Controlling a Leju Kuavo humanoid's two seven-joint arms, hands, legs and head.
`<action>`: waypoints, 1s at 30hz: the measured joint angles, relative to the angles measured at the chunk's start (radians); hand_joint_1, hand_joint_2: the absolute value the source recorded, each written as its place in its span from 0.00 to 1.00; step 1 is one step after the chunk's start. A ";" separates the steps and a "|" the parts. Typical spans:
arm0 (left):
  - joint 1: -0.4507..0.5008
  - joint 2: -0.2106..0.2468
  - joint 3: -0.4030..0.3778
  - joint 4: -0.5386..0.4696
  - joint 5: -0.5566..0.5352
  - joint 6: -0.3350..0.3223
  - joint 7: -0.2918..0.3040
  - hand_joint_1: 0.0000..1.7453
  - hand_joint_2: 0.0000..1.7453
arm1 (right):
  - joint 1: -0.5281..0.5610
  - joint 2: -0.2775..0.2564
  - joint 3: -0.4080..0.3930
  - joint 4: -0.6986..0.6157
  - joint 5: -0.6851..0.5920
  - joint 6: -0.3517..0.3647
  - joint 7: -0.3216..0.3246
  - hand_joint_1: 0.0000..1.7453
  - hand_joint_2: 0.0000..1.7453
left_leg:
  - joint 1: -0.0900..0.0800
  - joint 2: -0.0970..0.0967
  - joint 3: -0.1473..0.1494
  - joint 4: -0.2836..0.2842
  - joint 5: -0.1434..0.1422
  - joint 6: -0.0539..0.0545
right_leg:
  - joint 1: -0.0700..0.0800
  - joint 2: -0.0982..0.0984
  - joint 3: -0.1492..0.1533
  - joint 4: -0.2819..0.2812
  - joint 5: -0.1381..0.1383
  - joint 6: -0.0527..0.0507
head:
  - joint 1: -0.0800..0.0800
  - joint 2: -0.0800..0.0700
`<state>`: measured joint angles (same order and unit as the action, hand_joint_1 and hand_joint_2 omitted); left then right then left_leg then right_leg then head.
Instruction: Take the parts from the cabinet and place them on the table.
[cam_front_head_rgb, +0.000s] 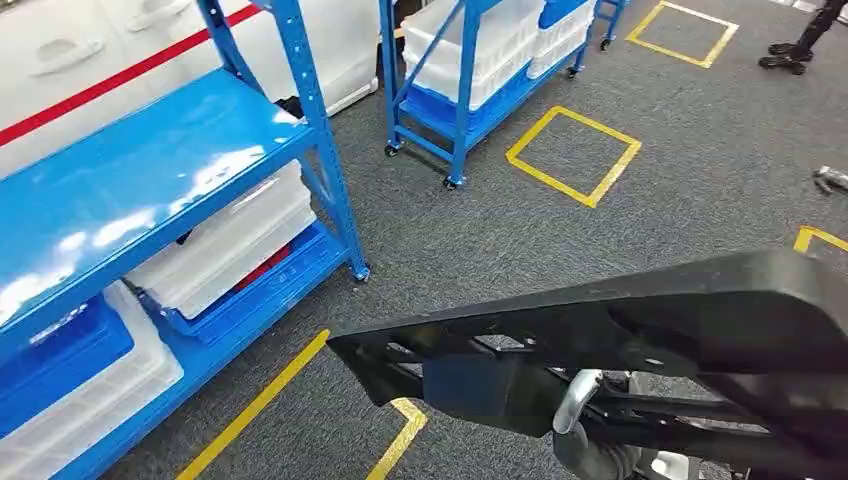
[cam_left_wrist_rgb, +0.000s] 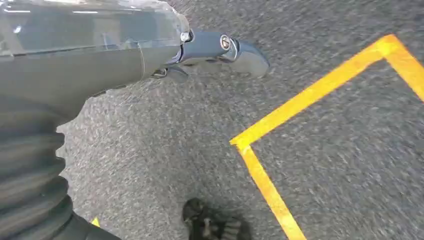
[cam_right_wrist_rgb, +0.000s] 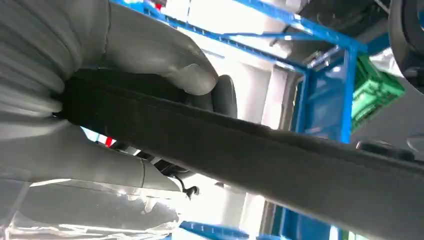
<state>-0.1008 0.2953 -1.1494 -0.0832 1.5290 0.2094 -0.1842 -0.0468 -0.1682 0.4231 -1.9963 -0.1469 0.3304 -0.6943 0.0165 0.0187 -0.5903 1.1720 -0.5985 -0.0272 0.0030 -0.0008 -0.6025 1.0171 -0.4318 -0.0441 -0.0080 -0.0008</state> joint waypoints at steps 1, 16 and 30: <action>0.003 0.000 0.000 0.000 0.001 0.000 0.000 0.00 1.00 | -0.002 0.000 0.000 0.002 0.001 0.004 0.000 0.93 1.00 | 0.000 -0.009 -0.040 0.079 -0.031 -0.002 | 0.002 0.014 -0.001 0.000 0.000 -0.001 | 0.000 0.000; 0.011 -0.020 -0.013 -0.002 0.013 0.037 0.010 0.00 1.00 | -0.029 -0.057 0.008 0.029 -0.021 -0.061 0.002 0.93 1.00 | -0.003 -0.006 0.041 -0.165 0.135 0.047 | -0.001 0.017 -0.112 0.219 -0.113 0.052 | 0.008 0.000; 0.001 -0.056 -0.016 -0.008 0.030 0.073 -0.003 0.00 1.00 | -0.129 -0.095 0.083 0.040 -0.105 -0.122 0.077 0.93 1.00 | -0.002 0.011 0.020 -0.063 0.044 0.000 | -0.003 -0.004 0.001 -0.003 -0.001 0.004 | 0.005 0.000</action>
<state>-0.0993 0.2388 -1.1650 -0.0908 1.5587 0.2823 -0.1873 -0.1762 -0.2628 0.5063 -1.9566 -0.2518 0.2087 -0.6172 0.0144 0.0297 -0.5699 1.1088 -0.5541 -0.0271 0.0000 -0.0045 -0.6013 1.0136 -0.4332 -0.0399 -0.0034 -0.0008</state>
